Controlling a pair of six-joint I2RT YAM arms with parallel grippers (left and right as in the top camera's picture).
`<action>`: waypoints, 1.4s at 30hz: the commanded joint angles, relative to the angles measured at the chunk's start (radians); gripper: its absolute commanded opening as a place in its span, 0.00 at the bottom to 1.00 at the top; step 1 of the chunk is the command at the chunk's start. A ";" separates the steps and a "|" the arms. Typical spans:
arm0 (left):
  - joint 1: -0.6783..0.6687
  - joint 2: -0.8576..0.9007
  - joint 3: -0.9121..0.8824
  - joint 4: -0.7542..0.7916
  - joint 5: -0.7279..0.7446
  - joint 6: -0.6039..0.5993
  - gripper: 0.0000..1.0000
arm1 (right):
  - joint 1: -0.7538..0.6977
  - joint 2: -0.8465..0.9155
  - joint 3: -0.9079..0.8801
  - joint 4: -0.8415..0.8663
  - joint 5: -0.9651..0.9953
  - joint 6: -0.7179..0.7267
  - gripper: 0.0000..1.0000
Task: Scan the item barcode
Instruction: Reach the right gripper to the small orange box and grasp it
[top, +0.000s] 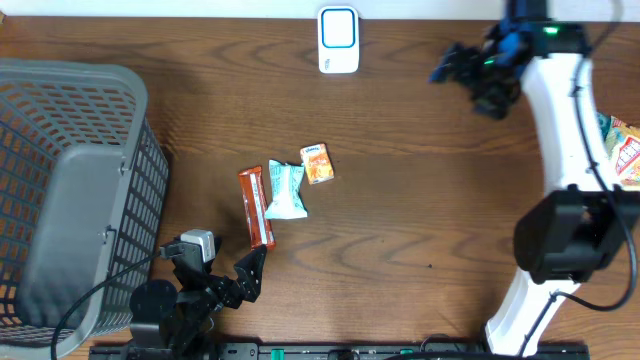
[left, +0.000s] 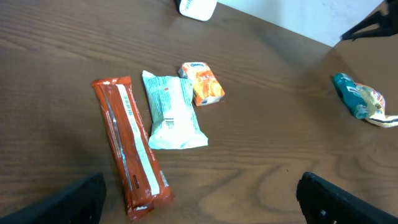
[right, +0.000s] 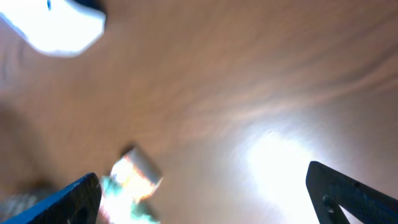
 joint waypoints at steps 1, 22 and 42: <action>0.003 -0.002 0.003 0.000 -0.005 -0.001 0.98 | 0.124 0.028 -0.024 -0.040 -0.121 0.081 0.99; 0.003 -0.002 0.003 0.000 -0.005 -0.001 0.98 | 0.516 0.029 -0.455 0.418 -0.070 0.763 0.69; 0.003 -0.002 0.003 0.000 -0.005 -0.001 0.98 | 0.533 0.068 -0.594 0.677 0.092 1.065 0.48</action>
